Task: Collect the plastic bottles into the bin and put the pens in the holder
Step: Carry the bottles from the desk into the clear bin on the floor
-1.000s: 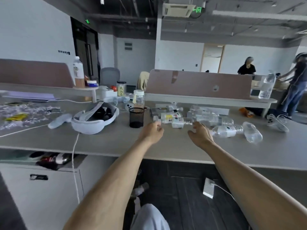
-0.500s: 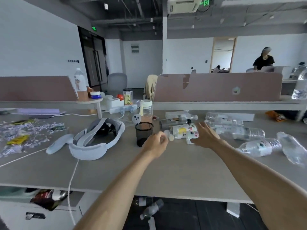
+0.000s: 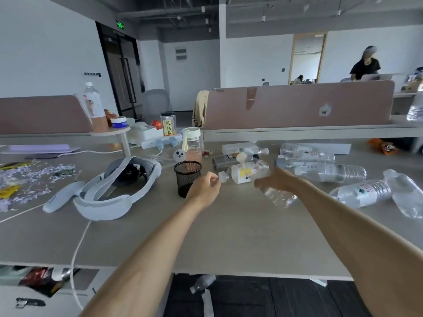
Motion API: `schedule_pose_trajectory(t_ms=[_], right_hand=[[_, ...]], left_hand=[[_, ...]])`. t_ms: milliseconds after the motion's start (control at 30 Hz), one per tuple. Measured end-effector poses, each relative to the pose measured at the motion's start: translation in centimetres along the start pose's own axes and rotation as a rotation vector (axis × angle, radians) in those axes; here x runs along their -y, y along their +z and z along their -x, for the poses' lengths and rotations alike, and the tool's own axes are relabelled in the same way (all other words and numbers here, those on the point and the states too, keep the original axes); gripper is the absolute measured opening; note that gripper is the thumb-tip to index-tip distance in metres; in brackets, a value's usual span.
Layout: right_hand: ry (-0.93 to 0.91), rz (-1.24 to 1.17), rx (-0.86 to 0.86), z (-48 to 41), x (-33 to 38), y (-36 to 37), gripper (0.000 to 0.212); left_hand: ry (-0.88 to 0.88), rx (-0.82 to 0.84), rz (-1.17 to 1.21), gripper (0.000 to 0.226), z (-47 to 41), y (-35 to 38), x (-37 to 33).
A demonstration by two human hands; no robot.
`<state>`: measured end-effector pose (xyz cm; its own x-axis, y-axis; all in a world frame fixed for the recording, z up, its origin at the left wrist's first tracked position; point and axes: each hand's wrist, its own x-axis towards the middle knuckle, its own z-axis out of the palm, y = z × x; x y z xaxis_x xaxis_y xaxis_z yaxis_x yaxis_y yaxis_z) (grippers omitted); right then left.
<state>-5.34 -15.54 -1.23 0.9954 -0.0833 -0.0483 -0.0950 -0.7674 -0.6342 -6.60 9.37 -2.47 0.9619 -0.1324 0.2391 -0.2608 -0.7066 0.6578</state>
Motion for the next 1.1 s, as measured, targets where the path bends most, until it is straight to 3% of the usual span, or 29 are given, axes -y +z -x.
schedule_pose_trajectory(t_ms=[67, 167, 433, 600, 700, 800, 900, 967, 1100], right_hand=[[0.022, -0.408, -0.101, 1.1, -1.2, -0.8, 0.036], [0.097, -0.702, -0.214, 2.9, -2.3, -1.6, 0.029], [0.162, -0.865, -0.309, 2.2, -3.2, -2.0, 0.036], [0.108, -0.86, -0.311, -0.1, -4.3, -2.5, 0.035], [0.117, -0.859, -0.308, -0.4, -4.9, -2.2, 0.039], [0.133, -0.893, -0.3, 0.4, -5.2, -2.1, 0.037], [0.118, -0.93, -0.304, 2.0, -5.0, -2.7, 0.036], [0.114, -0.943, -0.299, 3.8, -4.6, -3.2, 0.038], [0.099, -0.94, -0.315, 8.2, -4.4, -3.4, 0.04]], left_hand=[[0.012, 0.051, -0.046, 0.034, -0.9, 0.8, -0.9], [0.036, 0.094, -0.036, 0.036, -2.9, 2.8, -2.7], [0.199, 0.144, -0.394, 0.057, -10.7, 8.8, -4.8], [0.184, 0.201, -0.506, 0.082, -14.3, 10.4, -4.2], [0.149, 0.239, -0.564, 0.073, -14.1, 10.6, -4.4], [0.007, 0.235, -0.345, 0.072, -12.3, 10.0, -5.1], [-0.184, 0.143, 0.203, 0.052, -9.4, 9.4, -6.0], [-0.264, 0.123, 0.551, 0.051, -6.9, 9.0, -6.8], [-0.211, 0.121, 0.713, 0.051, -1.8, 7.6, -9.1]])
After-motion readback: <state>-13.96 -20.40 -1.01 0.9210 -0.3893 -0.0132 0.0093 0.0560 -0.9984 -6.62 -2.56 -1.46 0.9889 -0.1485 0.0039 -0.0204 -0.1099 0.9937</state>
